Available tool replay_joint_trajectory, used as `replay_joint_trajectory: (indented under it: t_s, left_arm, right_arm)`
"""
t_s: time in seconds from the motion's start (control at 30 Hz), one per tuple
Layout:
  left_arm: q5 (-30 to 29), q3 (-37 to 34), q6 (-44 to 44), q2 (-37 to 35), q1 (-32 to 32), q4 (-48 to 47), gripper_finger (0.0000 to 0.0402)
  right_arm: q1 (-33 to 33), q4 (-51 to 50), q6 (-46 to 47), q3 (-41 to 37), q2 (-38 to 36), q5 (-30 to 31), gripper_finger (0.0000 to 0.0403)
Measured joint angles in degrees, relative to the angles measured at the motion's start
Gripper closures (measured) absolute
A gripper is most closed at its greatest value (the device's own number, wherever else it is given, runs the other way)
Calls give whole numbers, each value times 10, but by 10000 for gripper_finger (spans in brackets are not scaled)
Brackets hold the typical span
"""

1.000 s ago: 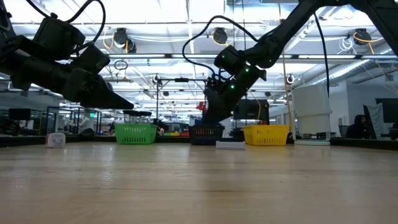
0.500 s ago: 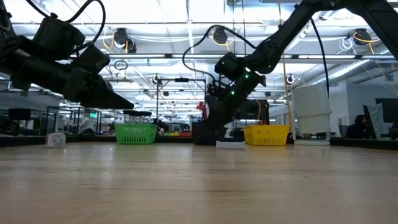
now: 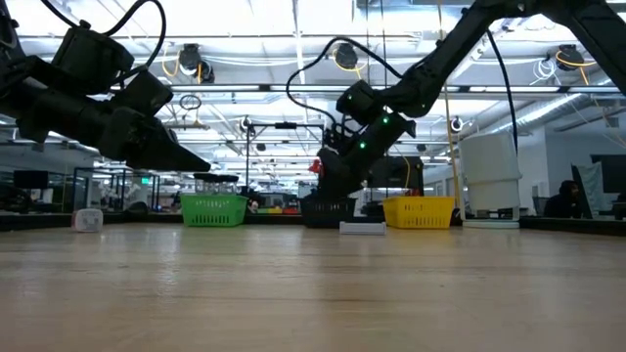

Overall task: Pick & Place Office items
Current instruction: Put the blue digital timer into the black bin, then adjust the black bin

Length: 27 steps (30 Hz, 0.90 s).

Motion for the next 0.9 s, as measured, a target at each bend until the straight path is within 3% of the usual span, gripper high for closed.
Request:
replay_joint_trajectory:
  t_s: [0.2,0.3,0.43,0.63,0.9]
  left_arm:
    - [0,0,0,0,0,0,371]
    - [0,0,-1,0,0,-1,371]
    - [0,0,-2,0,0,0,371]
    - [0,0,0,0,0,1,371]
    - [0,0,2,0,0,2,371]
  right_arm:
    - [3,-4,-2,0,-38,1,162]
    - [5,-40,-9,0,-75,50,172]
    - [-5,-101,-4,-7,-106,170,240]
    - [-40,-108,45,-32,-87,165,380]
    - [-54,-80,58,-39,-81,149,389]
